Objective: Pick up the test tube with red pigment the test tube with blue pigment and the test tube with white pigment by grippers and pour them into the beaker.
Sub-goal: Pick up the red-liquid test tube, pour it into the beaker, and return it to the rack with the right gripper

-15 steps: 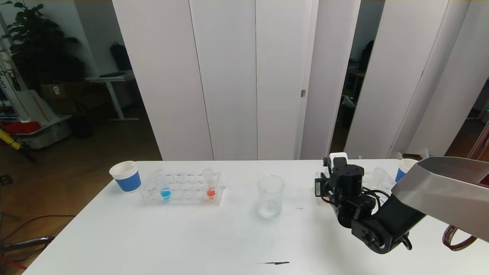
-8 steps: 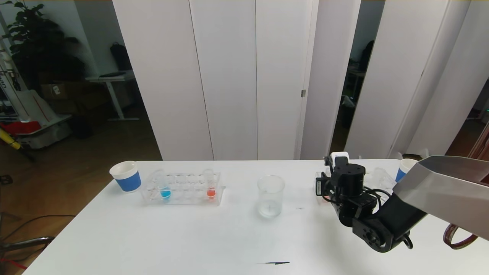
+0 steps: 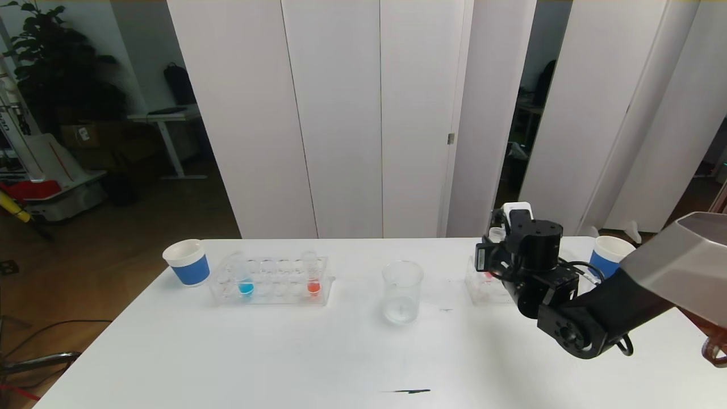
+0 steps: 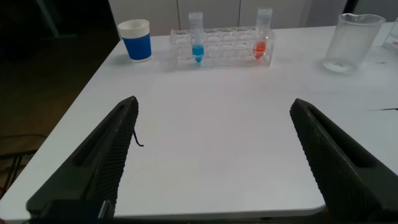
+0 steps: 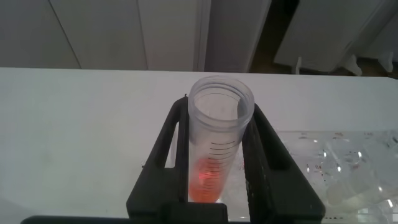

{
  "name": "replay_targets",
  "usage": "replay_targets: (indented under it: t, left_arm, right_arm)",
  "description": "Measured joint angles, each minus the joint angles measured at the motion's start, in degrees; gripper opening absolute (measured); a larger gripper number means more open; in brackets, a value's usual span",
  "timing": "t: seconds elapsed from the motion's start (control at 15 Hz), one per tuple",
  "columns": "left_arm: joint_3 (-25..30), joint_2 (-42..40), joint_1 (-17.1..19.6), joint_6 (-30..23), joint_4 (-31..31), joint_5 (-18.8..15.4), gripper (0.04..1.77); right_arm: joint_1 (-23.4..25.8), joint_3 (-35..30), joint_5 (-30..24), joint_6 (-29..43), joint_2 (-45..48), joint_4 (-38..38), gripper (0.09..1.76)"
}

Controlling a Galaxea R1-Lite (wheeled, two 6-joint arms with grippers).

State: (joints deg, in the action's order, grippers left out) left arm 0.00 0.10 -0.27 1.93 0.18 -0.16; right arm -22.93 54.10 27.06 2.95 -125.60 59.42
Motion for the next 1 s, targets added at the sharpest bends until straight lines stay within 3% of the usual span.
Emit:
replay_targets:
  t: [0.2, 0.6, 0.87, 1.0]
  left_arm:
    - [0.0, 0.0, 0.0, 0.0, 0.0, 0.0, 1.74]
    - [0.0, 0.0, 0.0, 0.0, 0.0, 0.0, 1.74]
    - [0.0, 0.0, 0.0, 0.0, 0.0, 0.0, 1.74]
    - [0.0, 0.0, 0.0, 0.0, 0.0, 0.0, 1.74]
  right_arm:
    - [0.3, 3.4, -4.1, 0.1, 3.9, -5.7, 0.57]
    - [1.9, 10.7, -26.9, -5.2, 6.3, -6.7, 0.57]
    - [2.7, 13.6, -37.1, -5.7, 6.2, -6.7, 0.57]
    - [3.3, 16.2, -39.4, -5.9, 5.5, -6.7, 0.57]
